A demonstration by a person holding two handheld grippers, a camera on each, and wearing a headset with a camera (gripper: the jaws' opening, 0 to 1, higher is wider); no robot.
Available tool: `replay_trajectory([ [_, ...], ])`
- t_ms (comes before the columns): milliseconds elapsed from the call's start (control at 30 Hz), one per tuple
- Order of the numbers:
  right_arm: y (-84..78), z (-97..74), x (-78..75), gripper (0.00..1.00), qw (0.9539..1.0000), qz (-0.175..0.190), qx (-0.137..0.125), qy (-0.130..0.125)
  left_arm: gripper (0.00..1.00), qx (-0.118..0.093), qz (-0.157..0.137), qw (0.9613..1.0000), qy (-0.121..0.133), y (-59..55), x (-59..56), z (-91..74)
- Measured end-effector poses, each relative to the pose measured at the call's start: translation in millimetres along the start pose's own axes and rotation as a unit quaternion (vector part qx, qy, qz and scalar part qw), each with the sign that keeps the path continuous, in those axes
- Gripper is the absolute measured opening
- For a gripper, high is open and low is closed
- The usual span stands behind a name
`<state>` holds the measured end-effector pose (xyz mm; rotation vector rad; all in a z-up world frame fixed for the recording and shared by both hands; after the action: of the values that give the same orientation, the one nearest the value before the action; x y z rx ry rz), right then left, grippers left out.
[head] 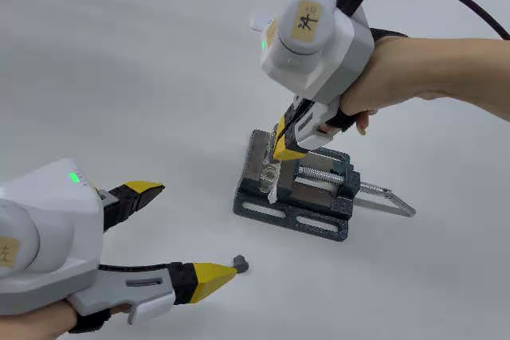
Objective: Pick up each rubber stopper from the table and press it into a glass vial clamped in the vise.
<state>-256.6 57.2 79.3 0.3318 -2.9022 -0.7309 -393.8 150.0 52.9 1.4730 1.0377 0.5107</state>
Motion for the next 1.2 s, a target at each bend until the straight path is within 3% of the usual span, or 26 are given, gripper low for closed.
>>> replay_trajectory([
  [233,-0.7,-0.4,2.9,0.0,0.9999,0.011,-0.01,0.001,0.79,-0.004,-0.005,1.0,0.007,0.4,4.7,1.1],
  [400,3.2,2.1,4.3,0.0,0.9998,-0.011,0.018,-0.005,0.79,-0.005,-0.006,0.9999,0.006,0.3,4.6,3.8],
  [600,6.1,3.6,0.2,0.0,0.9994,0.004,0.036,0.003,0.79,-0.007,-0.009,0.9999,0.003,0.6,0.9,5.9],
  [800,6.4,5.1,1.7,0.0,0.9986,-0.009,0.052,0.001,0.79,-0.007,-0.009,0.9999,0.003,0.2,0.2,6.4],
  [933,1.7,3.7,-2.8,0.0,0.9986,0.038,0.037,0.001,0.79,-0.009,-0.009,0.9999,0.003,1.4,-0.6,6.7],
  [967,1.1,3.6,-4.0,0.0,0.9989,0.034,0.03,0.007,0.79,-0.01,-0.009,0.9999,0.004,1.5,-0.7,6.6],
  [1000,-0.7,3.3,-4.4,0.0,0.9981,0.056,0.022,0.01,0.78,-0.01,-0.011,0.9999,0.004,1.2,-1.0,6.4],
  [1067,-0.5,4.0,-4.9,0.0,0.9979,0.06,0.018,0.016,0.78,-0.008,-0.009,0.9999,0.004,0.6,-1.4,5.9],
  [1133,1.1,5.2,-3.3,0.0,0.9993,0.019,0.021,0.026,0.78,-0.008,-0.009,0.9999,0.004,0.7,-2.2,5.2],
  [1200,3.3,6.6,-2.6,0.0,0.999,0.008,0.04,0.021,0.78,-0.009,-0.008,0.9999,0.005,1.3,-2.2,4.7],
])
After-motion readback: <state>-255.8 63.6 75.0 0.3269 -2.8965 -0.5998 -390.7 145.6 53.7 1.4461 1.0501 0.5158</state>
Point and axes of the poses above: the centre of the closed fingertips' face, and the gripper's own axes: z roughly forward along the fingers, x roughly to its left, y roughly out of its top, the point moved 5 cm from there along -z, roughly backward along the fingers, and after that the axes turned 15 degrees about -x, right-handed, at the moved point
